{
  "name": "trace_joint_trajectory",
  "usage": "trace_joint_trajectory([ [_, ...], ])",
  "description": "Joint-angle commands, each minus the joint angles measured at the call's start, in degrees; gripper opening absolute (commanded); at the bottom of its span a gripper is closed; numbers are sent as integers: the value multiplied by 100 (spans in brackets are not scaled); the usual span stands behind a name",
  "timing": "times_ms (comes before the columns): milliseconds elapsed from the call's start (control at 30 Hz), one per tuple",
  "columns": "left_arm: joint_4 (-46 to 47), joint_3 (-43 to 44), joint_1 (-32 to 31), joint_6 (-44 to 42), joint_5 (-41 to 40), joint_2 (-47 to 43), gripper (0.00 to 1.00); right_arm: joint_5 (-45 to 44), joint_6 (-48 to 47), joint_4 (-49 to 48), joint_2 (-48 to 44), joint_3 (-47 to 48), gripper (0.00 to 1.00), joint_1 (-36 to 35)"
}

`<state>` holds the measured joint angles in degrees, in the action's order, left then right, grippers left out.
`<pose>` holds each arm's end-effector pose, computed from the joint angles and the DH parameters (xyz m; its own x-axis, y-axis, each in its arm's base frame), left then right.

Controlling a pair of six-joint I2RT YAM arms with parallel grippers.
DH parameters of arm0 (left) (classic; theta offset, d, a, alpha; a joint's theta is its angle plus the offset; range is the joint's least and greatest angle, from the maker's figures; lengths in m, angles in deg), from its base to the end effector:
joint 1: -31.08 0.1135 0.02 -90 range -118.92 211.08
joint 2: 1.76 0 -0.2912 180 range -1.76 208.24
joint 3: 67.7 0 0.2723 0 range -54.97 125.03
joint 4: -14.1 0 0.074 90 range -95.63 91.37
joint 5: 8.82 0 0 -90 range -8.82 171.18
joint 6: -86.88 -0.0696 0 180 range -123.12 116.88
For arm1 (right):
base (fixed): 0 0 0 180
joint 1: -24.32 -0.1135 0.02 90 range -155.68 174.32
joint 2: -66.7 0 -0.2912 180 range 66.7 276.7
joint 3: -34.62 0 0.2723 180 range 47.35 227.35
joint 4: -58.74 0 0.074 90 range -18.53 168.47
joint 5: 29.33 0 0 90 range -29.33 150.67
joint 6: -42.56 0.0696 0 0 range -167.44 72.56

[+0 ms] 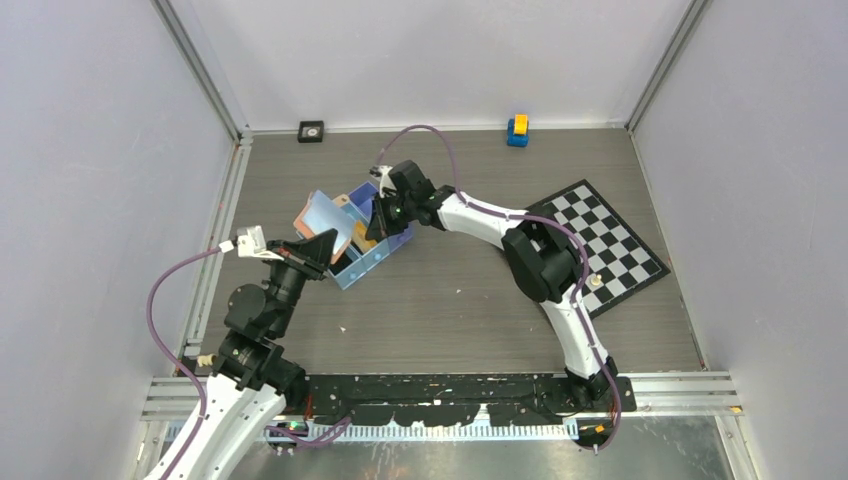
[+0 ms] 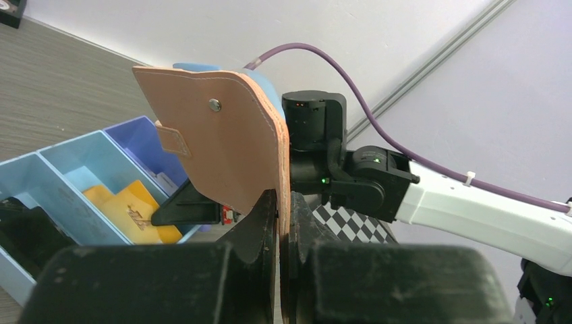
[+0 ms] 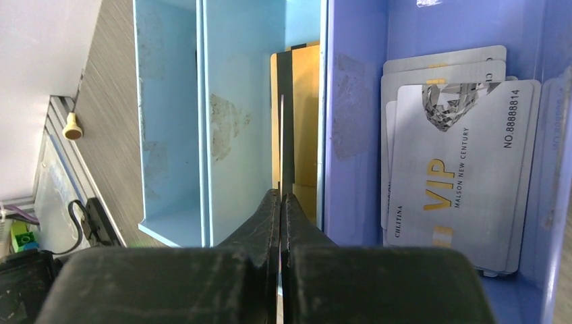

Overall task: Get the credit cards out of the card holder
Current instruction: Place the credit card in the storage box.

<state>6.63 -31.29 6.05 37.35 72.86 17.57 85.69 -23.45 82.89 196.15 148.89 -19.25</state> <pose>0.1369 -0.0528 0.3137 -0.0727 -0.6748 -0.7344 0.3183 0.6821 -0.6583 0.3955 0.4168 0.1802 -0.7698 -0.2238 -0.5977 -0.6005 0.5714 0.5594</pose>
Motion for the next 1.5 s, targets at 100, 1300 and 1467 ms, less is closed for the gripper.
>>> trace_joint_trajectory([
  [100,336,14,8,5,59,-43,0,66,-151,160,-672,-432,0,-71],
  [1300,344,-30,8,-30,42,-189,0,-310,253,-815,-1402,-1205,40,-80],
  [1467,336,-30,8,-47,37,-203,0,-445,267,-900,-1601,-1358,43,-42],
])
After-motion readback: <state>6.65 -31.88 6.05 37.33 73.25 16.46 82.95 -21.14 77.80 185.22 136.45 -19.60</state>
